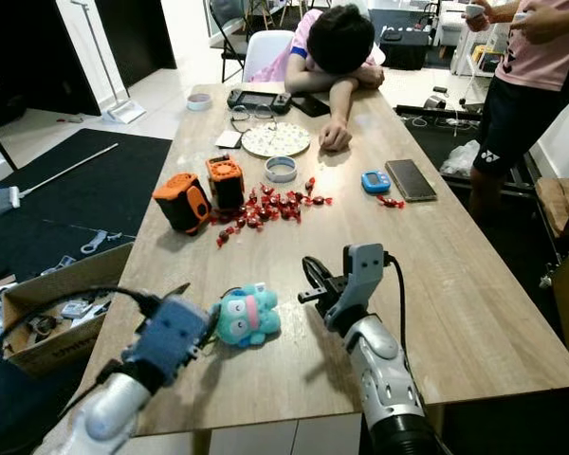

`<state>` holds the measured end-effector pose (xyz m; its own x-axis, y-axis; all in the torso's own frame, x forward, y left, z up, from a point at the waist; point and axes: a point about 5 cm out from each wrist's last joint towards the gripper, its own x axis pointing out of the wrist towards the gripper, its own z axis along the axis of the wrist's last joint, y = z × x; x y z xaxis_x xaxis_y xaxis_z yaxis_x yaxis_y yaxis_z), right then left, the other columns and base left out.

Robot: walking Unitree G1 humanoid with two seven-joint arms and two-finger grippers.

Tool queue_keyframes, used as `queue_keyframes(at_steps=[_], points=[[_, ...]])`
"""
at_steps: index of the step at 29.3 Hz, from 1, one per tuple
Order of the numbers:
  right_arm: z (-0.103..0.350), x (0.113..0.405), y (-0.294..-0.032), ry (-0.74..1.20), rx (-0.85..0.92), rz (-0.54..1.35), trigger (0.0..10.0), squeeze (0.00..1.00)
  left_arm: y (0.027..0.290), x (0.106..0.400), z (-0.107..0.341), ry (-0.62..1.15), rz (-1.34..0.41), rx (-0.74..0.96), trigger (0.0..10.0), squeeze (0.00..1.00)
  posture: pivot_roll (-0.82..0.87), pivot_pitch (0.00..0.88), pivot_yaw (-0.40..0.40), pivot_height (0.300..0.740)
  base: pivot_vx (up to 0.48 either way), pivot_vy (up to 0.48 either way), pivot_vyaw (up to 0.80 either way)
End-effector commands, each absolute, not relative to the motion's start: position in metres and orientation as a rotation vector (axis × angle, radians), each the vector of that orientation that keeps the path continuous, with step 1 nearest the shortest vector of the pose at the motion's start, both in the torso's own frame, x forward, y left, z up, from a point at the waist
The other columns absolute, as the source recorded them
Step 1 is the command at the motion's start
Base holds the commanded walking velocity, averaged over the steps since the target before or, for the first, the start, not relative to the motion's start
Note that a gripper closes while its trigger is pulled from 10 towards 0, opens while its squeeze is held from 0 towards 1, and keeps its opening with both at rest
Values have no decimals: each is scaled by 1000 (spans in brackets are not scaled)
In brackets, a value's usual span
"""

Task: Hang keys on a hook

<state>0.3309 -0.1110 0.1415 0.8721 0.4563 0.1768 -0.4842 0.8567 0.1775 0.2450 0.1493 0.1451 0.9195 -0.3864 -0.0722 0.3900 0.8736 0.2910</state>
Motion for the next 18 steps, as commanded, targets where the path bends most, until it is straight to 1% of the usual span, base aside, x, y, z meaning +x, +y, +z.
queue_keyframes(at_steps=[1, 2, 6, 8, 10, 12, 13, 14, 15, 16, 17, 18], points=[[135, 328, -111, -109, 223, 492, 10000, 0, 154, 239, 145, 59, -478, 260, 10000, 0, 218, 155, 24, 740, 0, 0, 0], [135, 328, -111, -108, 223, 490, 10000, 0, 159, 238, 148, 77, -503, 224, 10000, 0, 223, 156, 24, 740, 0, 0, 0], [135, 329, -110, -108, 225, 490, 10000, 0, 172, 254, 162, 58, -439, 179, 10000, 0, 224, 154, 22, 740, 0, 0, 0], [135, 329, -109, -109, 226, 491, 10000, 0, 176, 257, 163, 62, -426, 187, 10000, 0, 224, 154, 22, 740, 0, 0, 0], [136, 329, -108, -110, 228, 495, 10000, 0, 190, 260, 161, 103, -434, 243, 9686, 0, 226, 157, 22, 740, 0, 0, 0], [136, 329, -108, -110, 228, 495, 10000, 0, 190, 260, 161, 103, -434, 243, 9686, 0, 226, 157, 22, 740, 0, 0, 0], [135, 329, -108, -110, 228, 495, 10000, 0, 199, 258, 157, 154, -460, 273, 9020, 0, 226, 157, 22, 740, 0, 0, 0], [135, 329, -108, -109, 228, 494, 10000, 0, 204, 256, 153, 181, -473, 288, 8118, 0, 226, 157, 22, 740, 0, 0, 0], [135, 329, -109, -109, 228, 494, 10000, 0, 207, 254, 149, 205, -482, 294, 7647, 0, 222, 154, 21, 740, 0, 0, 0], [135, 329, -109, -109, 228, 494, 10000, 0, 208, 254, 146, 221, -481, 301, 7647, 0, 222, 154, 21, 740, 0, 0, 0], [135, 329, -109, -109, 227, 493, 10000, 0, 212, 255, 140, 238, -457, 302, 8353, 0, 222, 154, 21, 740, 0, 0, 0], [135, 329, -109, -109, 227, 493, 10000, 0, 214, 256, 137, 248, -439, 303, 8353, 0, 222, 154, 21, 740, 0, 0, 0]])
